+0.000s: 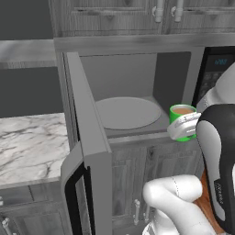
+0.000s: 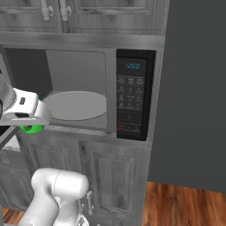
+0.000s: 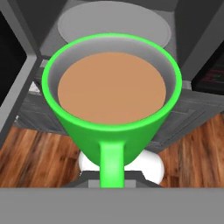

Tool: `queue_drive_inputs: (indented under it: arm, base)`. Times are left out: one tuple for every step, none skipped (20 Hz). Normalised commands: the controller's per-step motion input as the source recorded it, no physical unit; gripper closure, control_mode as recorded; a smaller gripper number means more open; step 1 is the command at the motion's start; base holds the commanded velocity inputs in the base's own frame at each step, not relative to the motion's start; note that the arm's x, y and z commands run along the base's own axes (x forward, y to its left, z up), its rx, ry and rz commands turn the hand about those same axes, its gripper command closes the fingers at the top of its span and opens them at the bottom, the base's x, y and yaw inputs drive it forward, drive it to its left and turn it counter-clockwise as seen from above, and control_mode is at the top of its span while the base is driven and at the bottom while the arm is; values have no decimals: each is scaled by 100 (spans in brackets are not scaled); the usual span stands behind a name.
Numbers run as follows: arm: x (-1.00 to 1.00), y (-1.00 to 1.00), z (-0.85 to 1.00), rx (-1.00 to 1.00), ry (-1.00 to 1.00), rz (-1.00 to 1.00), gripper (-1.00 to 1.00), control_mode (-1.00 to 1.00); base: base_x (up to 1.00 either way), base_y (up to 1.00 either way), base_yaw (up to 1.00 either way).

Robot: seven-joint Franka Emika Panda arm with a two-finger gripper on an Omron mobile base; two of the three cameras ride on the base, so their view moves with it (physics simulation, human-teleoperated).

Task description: Pick the cup of tea, navigate to the dining table, and place it on the saucer.

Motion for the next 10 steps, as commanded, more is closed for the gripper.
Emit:
queue_drive_inputs:
  arm:
    - [0,0,0,0,0,0,100,-100]
    - [0,0,0,0,0,0,100,-100]
    - [0,0,0,0,0,0,100,-100]
    - [0,0,0,0,0,0,100,-100]
    - [0,0,0,0,0,0,100,-100]
    - [0,0,0,0,0,0,100,-100]
    - [0,0,0,0,0,0,100,-100]
    - [0,0,0,0,0,0,100,-100]
    - [0,0,0,0,0,0,100,-100]
    - [0,0,0,0,0,0,100,-100]
  base:
    - [0,0,0]
    - [0,0,0]
    - [0,0,0]
    - [0,0,0]
    - [0,0,0]
    - [0,0,0]
    - [0,0,0]
    - [0,0,0]
    - [0,0,0]
    - [0,0,0]
